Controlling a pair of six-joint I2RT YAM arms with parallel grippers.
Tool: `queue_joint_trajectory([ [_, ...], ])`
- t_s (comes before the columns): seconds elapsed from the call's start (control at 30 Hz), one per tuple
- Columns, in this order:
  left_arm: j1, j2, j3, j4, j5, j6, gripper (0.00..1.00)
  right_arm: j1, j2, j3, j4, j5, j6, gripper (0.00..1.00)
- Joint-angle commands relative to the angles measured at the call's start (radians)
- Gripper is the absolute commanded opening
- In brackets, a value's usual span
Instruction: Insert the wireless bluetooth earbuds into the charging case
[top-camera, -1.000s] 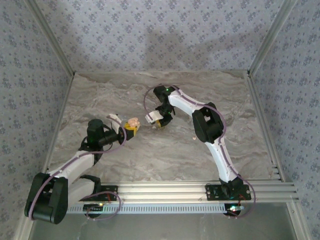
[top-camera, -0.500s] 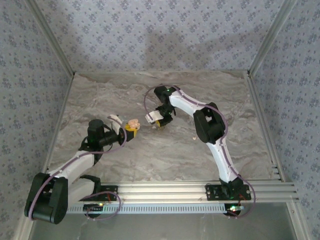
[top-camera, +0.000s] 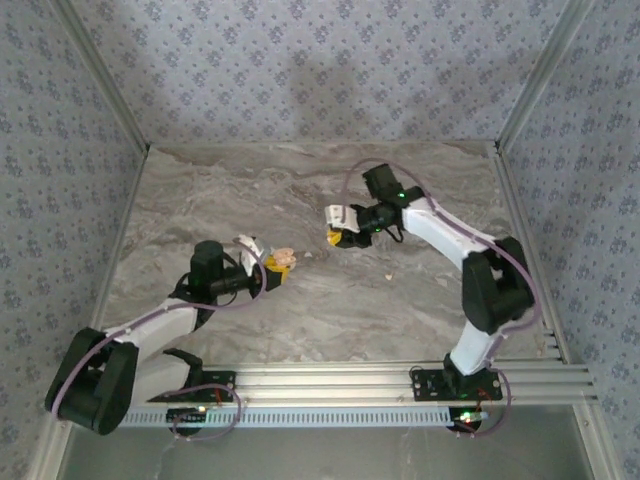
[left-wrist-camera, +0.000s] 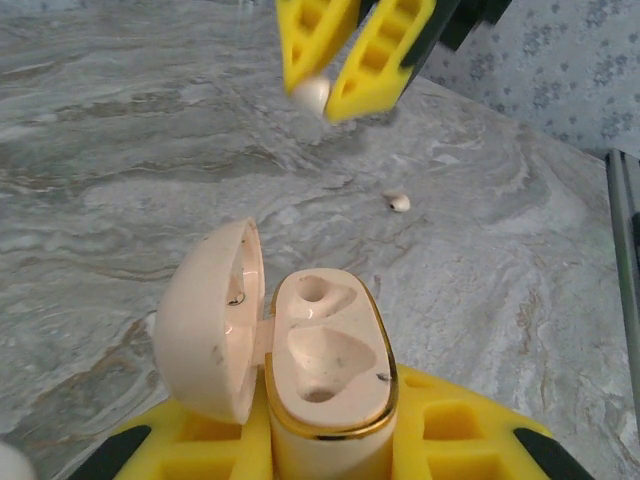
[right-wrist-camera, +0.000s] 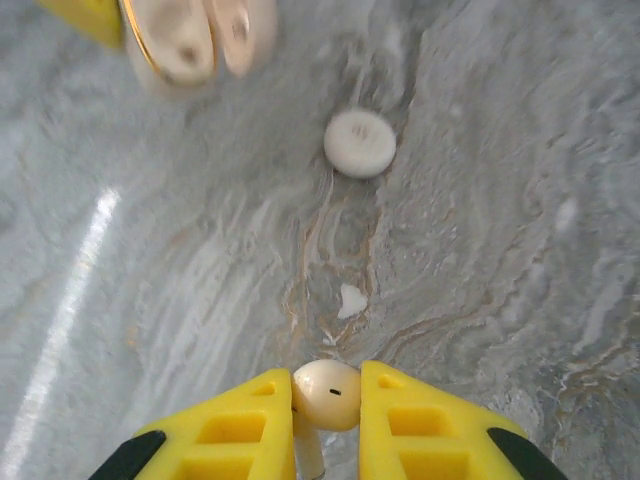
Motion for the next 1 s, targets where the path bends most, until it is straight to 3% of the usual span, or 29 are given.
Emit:
queue_joint_trajectory([
  [0.0,-0.055,0.043,0.065,0.121,-0.022,-0.004,0.15,-0.04,-0.125,-0.135,0.259,-0.216,0.265,0.2],
  [0.27,-0.188,0.201,0.134,0.309,-0.07,-0.038,0.15,-0.078,-0.369,-0.351,0.538,-0.281,0.623,0.2],
  [0.53,-0.276,0.305,0.162,0.511,-0.128,-0.044,0.14,-0.061,-0.571,-0.598,0.952,-0.112,1.053,0.2],
  [0.77,-0.348,0.309,0.156,0.542,-0.205,0.085,0.13,0.012,-0.649,-0.679,1.04,-0.015,1.102,0.21],
  [0.97,-0.353,0.305,0.141,0.583,-0.226,0.107,0.13,0.085,-0.653,-0.709,1.084,0.032,1.099,0.2],
])
